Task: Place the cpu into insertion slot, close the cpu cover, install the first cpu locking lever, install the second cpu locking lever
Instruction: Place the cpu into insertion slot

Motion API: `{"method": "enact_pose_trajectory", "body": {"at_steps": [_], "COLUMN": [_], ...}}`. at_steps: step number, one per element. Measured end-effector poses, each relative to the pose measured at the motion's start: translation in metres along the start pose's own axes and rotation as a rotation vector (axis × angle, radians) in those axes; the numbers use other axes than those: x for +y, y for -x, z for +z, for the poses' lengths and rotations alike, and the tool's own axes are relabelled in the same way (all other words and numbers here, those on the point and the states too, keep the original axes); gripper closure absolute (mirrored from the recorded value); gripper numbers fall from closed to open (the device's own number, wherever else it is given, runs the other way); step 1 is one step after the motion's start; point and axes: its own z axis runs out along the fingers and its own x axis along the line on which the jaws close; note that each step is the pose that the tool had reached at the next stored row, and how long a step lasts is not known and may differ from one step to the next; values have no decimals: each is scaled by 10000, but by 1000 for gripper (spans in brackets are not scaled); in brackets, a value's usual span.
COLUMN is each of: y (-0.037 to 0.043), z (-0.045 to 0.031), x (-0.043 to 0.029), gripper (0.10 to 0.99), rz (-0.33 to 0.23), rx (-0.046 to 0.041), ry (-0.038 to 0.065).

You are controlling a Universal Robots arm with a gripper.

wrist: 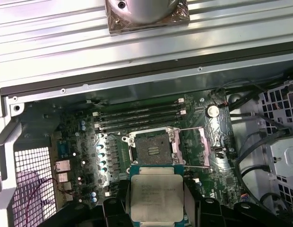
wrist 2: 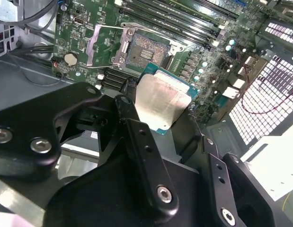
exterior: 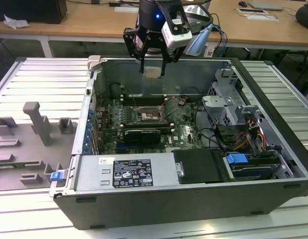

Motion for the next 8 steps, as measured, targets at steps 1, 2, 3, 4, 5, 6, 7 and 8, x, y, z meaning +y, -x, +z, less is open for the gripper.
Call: {"method": "enact_pose_trajectory", "body": {"at_steps": [1,2,3,4,5,6,7,8], "y": [0,0,0,0,0,0,0,0], "z": [0,0,0,0,0,0,0,0], "x": [0,0,0,0,0,0,0,0], "gripper": [545,545,545,545,545,545,545,545], "rz": [29,50,99,131,152,183,225,280], "rx": [-2,-4,-9,-12,-14,-17,-20,-25], "ry": [0,1,2,2,3,3,5,6]}}
